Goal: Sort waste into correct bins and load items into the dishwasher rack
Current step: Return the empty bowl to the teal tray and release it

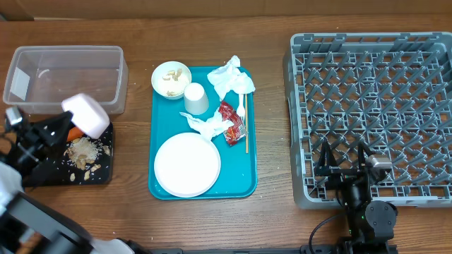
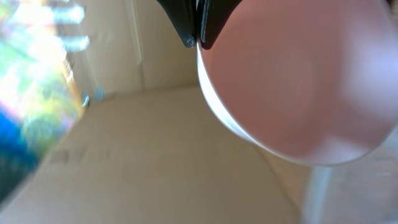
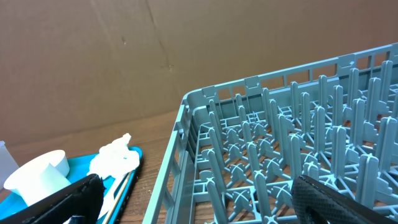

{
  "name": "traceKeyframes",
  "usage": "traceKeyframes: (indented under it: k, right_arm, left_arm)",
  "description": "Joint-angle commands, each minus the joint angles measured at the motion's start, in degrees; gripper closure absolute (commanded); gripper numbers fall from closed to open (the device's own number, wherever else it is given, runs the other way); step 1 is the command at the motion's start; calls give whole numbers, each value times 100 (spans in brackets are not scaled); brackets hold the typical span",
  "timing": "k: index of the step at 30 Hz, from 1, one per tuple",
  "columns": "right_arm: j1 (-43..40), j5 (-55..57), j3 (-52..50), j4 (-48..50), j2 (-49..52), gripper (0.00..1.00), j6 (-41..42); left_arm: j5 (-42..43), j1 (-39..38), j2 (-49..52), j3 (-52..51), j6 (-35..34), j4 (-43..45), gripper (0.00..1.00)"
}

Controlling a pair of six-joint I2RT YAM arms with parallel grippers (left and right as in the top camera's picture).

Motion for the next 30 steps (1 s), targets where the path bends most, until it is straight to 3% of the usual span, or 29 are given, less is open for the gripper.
traceKeyframes:
  k: [1,2,5,9,15,23,30]
  right_arm:
    - [-11,55,-59,33,-52,0,-44]
    - [-11,55,-59,35,-52,0,-44]
    - [-11,55,-59,35,-52,0,-44]
    - [-11,55,-59,35,-52,0,-44]
    - [-11,55,-59,35,-52,0,-46]
    - [-11,55,-59,35,-52,0,-44]
    - [-11,55,-59,35,-52,0,-44]
  left_arm:
    - [-817,-833,-1440,4,232,-4,96]
    - [-1346,-1067,-1687,4,118,-17,96]
    - [-5031,-2896,-2559,4,-435,-155,96]
    - [-7394,-4743,-2365,4,-807,-46,96]
    - [-8872,-6186,-1364,4,-1091,483,96]
    - [-9160,-6334,-155,4,-883,1128,96]
    - [-9125,-6391,94,4,-885,1335,94]
